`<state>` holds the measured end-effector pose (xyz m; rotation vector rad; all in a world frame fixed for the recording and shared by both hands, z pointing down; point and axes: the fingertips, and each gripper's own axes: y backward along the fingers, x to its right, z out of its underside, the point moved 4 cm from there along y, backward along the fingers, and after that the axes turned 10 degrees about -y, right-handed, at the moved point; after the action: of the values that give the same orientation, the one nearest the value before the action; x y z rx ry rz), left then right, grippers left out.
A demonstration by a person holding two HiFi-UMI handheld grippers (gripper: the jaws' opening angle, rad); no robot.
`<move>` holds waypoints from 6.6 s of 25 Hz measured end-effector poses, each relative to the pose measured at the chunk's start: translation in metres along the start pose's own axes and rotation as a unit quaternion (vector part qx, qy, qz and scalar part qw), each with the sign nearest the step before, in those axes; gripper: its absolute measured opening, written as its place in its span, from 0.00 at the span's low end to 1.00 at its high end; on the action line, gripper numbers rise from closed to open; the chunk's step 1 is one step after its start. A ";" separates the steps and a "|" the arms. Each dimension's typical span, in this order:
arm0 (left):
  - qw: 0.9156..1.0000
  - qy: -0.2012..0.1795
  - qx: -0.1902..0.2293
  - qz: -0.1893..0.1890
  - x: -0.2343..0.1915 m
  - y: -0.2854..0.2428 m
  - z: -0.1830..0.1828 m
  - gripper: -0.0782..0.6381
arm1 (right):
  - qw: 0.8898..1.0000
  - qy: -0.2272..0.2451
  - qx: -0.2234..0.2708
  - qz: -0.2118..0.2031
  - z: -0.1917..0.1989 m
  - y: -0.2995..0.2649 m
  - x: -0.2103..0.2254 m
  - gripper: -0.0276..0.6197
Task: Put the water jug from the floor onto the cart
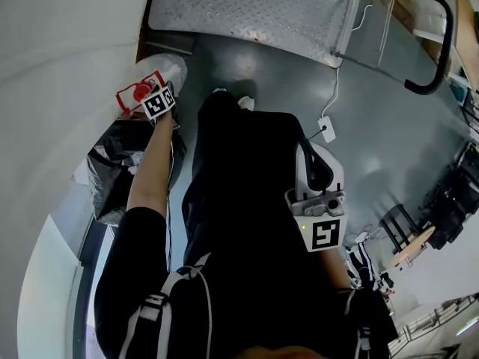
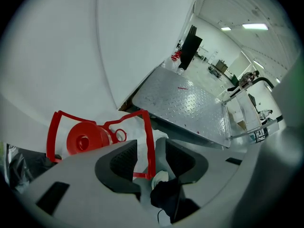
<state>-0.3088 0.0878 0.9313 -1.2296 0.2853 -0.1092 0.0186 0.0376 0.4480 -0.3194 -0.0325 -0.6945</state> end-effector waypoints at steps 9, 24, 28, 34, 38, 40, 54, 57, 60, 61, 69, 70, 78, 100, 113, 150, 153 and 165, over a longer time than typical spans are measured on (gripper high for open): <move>1.000 -0.010 -0.023 0.012 0.000 -0.026 -0.001 0.36 | 1.000 0.001 -0.015 0.005 0.015 0.001 0.007 0.07; 0.996 -0.009 -0.081 0.040 -0.024 0.012 0.006 0.18 | 0.999 0.031 -0.035 0.005 -0.020 0.014 -0.015 0.07; 0.996 0.018 -0.075 0.044 -0.040 0.044 0.010 0.18 | 0.999 0.025 -0.028 0.016 -0.042 0.026 -0.013 0.07; 0.995 0.056 -0.061 0.063 -0.038 0.106 0.014 0.18 | 1.000 0.026 0.000 0.016 -0.086 0.042 -0.018 0.07; 0.994 0.039 -0.055 0.086 -0.014 0.142 0.022 0.19 | 0.998 0.004 0.050 0.032 -0.116 0.050 -0.012 0.07; 0.994 0.021 -0.055 0.095 -0.001 0.152 0.024 0.19 | 0.996 0.004 0.070 0.048 -0.126 0.054 -0.007 0.07; 0.986 -0.011 -0.072 0.149 0.043 0.171 0.012 0.19 | 0.986 -0.008 0.126 0.111 -0.142 0.064 0.018 0.07; 0.985 -0.016 -0.066 0.156 0.040 0.169 0.013 0.19 | 0.986 -0.014 0.128 0.110 -0.130 0.057 0.019 0.07; 0.984 -0.020 -0.059 0.165 0.056 0.178 0.000 0.19 | 0.987 -0.013 0.126 0.102 -0.131 0.051 0.034 0.07; 0.984 -0.019 -0.057 0.166 0.064 0.182 -0.008 0.19 | 0.987 -0.015 0.126 0.097 -0.134 0.048 0.044 0.07; 0.987 0.008 -0.036 0.157 0.116 0.192 -0.065 0.19 | 0.989 -0.054 0.134 0.030 -0.149 0.020 0.101 0.07; 0.987 0.010 -0.034 0.157 0.122 0.192 -0.073 0.19 | 0.989 -0.052 0.139 0.019 -0.153 0.016 0.105 0.07; 0.987 0.027 -0.002 0.157 0.167 0.183 -0.137 0.19 | 0.987 -0.043 0.152 0.018 -0.166 -0.001 0.184 0.07; 0.989 -0.007 0.067 0.130 0.332 0.105 -0.319 0.19 | 0.985 -0.085 0.136 0.061 -0.151 -0.009 0.353 0.07; 0.986 -0.006 0.058 0.157 0.402 0.040 -0.382 0.19 | 0.984 -0.113 0.101 0.094 -0.139 -0.011 0.384 0.07; 0.886 -0.306 0.216 0.274 0.502 0.171 -0.327 0.31 | 0.987 -0.116 0.093 0.063 -0.132 0.008 0.296 0.07; 0.879 -0.303 0.251 0.269 0.491 0.204 -0.306 0.31 | 0.986 -0.114 0.106 0.053 -0.133 0.014 0.263 0.07; 0.835 -0.284 0.409 0.234 0.374 0.402 -0.227 0.13 | 0.991 -0.048 0.120 0.039 -0.127 0.034 0.124 0.07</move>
<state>-0.0410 -0.0732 0.4264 -0.2715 -0.0077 0.5161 0.1259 -0.0539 0.3345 -0.1223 -0.1928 -0.5907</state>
